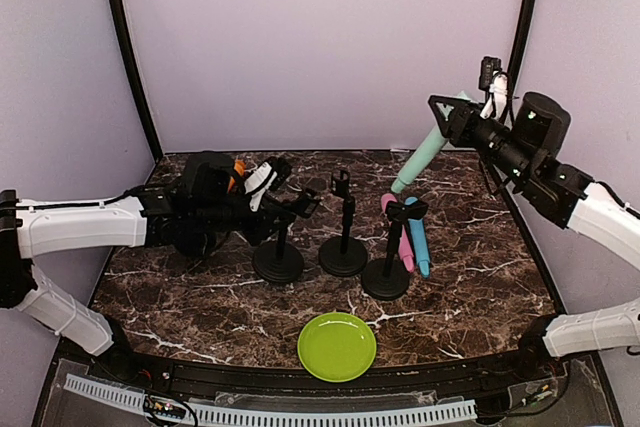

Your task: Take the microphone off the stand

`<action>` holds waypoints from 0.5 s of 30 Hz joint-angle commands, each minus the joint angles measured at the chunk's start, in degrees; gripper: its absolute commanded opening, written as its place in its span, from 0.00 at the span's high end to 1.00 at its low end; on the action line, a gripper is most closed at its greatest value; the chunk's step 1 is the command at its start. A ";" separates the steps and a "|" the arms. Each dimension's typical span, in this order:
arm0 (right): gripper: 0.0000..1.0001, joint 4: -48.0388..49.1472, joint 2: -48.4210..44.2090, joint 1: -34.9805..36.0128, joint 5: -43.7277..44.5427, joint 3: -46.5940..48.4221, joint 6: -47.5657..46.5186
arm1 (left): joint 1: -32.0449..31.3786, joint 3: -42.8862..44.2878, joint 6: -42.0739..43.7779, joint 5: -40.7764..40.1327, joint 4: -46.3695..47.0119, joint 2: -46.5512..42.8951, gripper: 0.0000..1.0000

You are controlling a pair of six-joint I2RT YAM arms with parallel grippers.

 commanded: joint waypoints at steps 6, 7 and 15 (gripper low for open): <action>1.00 -19.96 1.59 -12.04 4.17 4.40 -3.53 | 0.54 3.58 -0.55 -11.62 5.47 -0.73 1.00; 1.00 -21.00 1.49 -13.12 4.09 4.29 -3.82 | 0.54 4.12 -0.80 -12.46 6.23 0.21 1.00; 1.00 -29.69 6.60 -19.35 -2.14 2.74 -2.56 | 1.20 6.56 -2.39 -16.71 17.91 7.72 1.00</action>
